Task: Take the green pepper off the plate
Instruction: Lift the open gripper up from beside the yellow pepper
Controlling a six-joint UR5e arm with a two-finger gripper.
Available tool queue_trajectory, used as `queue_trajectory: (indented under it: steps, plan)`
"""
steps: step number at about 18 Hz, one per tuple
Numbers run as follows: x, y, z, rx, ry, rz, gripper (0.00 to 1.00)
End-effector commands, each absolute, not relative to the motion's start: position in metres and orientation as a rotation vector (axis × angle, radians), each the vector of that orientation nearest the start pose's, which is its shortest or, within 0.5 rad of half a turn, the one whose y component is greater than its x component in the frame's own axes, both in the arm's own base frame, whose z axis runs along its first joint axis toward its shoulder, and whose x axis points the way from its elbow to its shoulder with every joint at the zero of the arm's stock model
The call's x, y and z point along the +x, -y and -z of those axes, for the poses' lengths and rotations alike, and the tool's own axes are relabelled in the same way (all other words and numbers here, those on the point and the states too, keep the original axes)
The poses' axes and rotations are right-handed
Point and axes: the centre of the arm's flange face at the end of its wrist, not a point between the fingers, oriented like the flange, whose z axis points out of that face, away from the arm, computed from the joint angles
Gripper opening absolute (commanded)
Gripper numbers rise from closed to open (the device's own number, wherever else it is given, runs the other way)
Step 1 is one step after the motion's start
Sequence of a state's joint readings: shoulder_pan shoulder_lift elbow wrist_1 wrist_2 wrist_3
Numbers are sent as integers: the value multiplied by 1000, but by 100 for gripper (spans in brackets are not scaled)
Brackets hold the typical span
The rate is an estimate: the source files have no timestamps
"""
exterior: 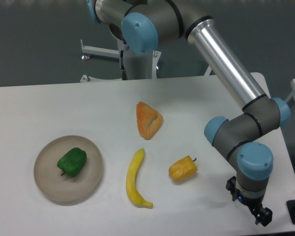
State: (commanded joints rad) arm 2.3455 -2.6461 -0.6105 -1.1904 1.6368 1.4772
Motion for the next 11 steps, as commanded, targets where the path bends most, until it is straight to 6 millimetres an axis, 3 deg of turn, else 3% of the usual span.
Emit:
queue_trajectory:
  steps: [8, 11]
  plan:
    - [-514, -719, -261, -2887, -992, -386, 100]
    - [-492, -730, -277, -2877, -992, -399, 100]
